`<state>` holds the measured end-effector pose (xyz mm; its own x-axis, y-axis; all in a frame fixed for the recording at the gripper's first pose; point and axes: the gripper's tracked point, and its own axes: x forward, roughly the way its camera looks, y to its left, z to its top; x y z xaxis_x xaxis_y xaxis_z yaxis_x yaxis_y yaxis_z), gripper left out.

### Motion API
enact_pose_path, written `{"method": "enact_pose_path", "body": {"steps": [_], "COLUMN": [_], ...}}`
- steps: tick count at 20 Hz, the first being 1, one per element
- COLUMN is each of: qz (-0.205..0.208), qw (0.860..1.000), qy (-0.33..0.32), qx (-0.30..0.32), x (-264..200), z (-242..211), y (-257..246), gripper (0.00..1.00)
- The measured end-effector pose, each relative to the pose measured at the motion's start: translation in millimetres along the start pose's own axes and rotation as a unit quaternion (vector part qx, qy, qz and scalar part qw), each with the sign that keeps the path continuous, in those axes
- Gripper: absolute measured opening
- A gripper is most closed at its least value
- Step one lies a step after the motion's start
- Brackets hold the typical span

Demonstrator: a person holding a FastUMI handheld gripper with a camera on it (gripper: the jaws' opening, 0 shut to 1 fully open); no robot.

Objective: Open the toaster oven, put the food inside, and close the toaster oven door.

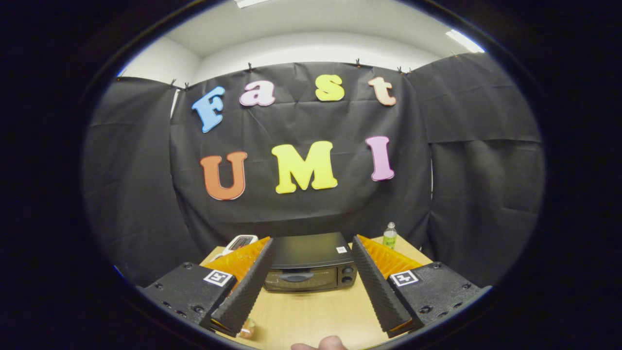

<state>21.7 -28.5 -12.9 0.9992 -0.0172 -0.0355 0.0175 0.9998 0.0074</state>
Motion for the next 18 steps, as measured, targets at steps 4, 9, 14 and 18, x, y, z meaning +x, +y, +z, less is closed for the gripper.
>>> {"method": "enact_pose_path", "body": {"steps": [4,9,14,18], "qz": [0.008,0.033,0.038,0.036], "qw": [1.0,0.998,0.994,0.989], "qy": [0.011,0.045,0.097,0.13], "qx": [-0.002,-0.009,-0.029,-0.058], "x": [40,120,203,239], "z": [-15,-65,-144,-197], "y": [0,12,24,29], "gripper": [1.0,1.0,1.0,1.0]}}
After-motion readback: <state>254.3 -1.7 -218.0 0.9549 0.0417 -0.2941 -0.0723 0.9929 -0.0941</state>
